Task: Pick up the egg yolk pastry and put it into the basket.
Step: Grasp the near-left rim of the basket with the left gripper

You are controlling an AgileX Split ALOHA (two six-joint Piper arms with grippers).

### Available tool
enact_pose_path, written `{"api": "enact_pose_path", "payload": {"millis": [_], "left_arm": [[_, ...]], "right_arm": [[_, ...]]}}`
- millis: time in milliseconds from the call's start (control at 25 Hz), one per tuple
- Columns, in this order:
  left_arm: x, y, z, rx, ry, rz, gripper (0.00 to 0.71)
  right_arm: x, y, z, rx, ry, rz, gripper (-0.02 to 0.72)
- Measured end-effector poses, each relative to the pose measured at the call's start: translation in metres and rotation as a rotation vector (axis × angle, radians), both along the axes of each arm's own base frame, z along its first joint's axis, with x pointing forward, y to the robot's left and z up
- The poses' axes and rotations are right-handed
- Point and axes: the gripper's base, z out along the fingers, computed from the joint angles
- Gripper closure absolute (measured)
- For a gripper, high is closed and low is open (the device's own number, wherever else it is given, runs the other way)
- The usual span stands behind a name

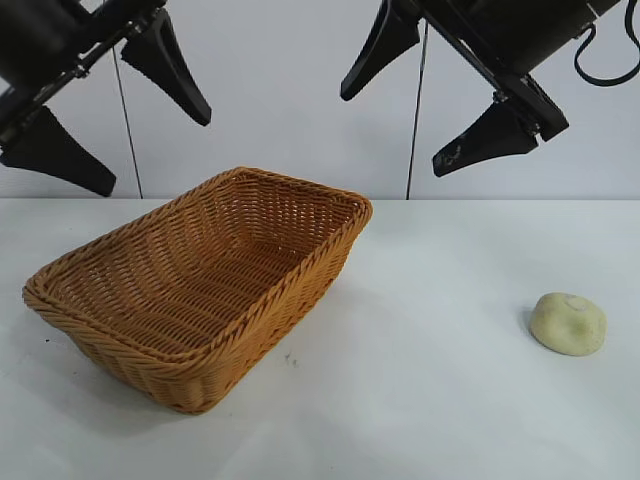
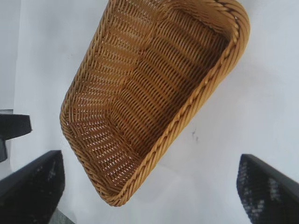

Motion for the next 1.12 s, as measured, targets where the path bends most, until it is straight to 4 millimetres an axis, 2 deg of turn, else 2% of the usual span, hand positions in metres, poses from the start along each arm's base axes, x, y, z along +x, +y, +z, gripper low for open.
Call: {"api": "enact_pose_path", "payload": {"millis": [120,320,560,720,840,1120], "left_arm": [[-0.014,0.007,0.007,0.01,0.022,0.073,0.017],[-0.035,0.014,0.003,0.072,0.101,0.211,0.017],[-0.05,-0.004,-0.004,0.129,0.164,0.363,0.017],[-0.05,-0.01,-0.005,0.064,0.208,0.546,0.017],[-0.05,-0.008,-0.014,0.057,0.221,0.62,0.017],[-0.066,0.0,-0.051,0.097,0.306,0.682,0.017]], "right_arm": [[0.0,0.0,0.0,-0.004,-0.001,0.002,0.01],[0.0,0.0,0.0,-0.005,-0.001,0.002,0.01],[0.0,0.0,0.0,-0.006,-0.001,0.002,0.01],[0.0,0.0,0.0,-0.006,-0.001,0.002,0.01],[0.0,0.0,0.0,-0.006,-0.001,0.002,0.01],[0.0,0.0,0.0,-0.006,-0.001,0.002,0.01]]}}
